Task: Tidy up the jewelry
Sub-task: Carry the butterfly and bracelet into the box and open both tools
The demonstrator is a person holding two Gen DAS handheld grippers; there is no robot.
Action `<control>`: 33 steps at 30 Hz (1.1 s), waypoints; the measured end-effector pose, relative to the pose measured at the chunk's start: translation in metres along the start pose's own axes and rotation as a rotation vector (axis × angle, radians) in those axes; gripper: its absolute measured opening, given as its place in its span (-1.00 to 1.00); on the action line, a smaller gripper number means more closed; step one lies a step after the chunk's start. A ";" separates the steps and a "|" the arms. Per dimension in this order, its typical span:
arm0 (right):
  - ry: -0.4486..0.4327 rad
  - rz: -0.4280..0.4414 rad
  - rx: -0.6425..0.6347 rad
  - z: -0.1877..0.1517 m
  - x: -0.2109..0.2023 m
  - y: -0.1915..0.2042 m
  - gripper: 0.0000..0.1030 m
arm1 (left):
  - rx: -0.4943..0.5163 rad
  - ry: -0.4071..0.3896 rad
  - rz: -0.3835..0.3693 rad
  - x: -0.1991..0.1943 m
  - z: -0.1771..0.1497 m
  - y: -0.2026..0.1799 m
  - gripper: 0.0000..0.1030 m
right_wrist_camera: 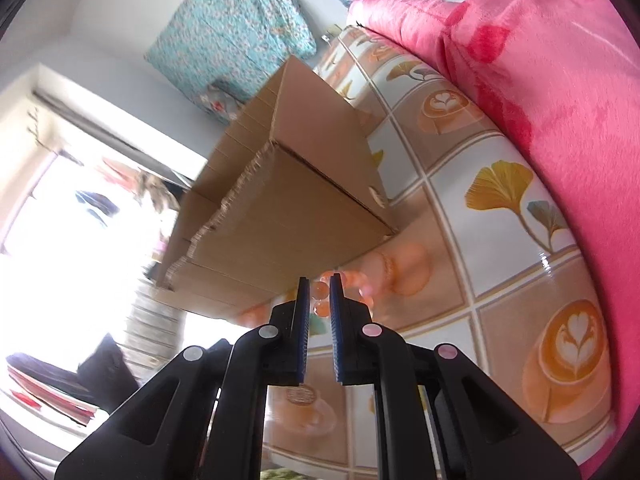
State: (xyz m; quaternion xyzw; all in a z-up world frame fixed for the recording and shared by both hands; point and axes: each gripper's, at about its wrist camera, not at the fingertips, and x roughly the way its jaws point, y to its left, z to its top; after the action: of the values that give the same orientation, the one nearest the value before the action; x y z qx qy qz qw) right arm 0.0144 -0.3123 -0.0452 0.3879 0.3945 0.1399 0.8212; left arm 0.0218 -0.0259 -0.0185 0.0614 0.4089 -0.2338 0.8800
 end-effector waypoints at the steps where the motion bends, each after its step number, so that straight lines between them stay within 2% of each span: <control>1: -0.002 0.017 0.010 0.001 0.000 0.002 -0.80 | 0.000 -0.002 0.001 -0.001 0.000 -0.001 -0.77; 13: -0.016 0.103 0.015 0.001 -0.009 0.013 -0.80 | 0.010 -0.039 0.022 -0.020 -0.001 -0.004 -0.77; 20: -0.036 0.149 -0.037 0.006 -0.018 0.035 -0.80 | 0.028 -0.099 0.032 -0.045 0.006 -0.007 -0.77; 28: -0.085 0.213 -0.174 0.034 -0.035 0.083 -0.80 | 0.073 -0.209 -0.019 -0.088 0.050 -0.010 -0.77; 33: -0.084 0.215 -0.257 0.063 -0.029 0.106 -0.80 | 0.075 -0.218 -0.071 -0.086 0.088 -0.009 -0.77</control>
State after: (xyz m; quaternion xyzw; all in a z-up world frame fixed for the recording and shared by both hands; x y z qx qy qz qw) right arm 0.0514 -0.2904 0.0739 0.3254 0.2950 0.2600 0.8599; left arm 0.0311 -0.0290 0.1044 0.0540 0.3035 -0.2853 0.9075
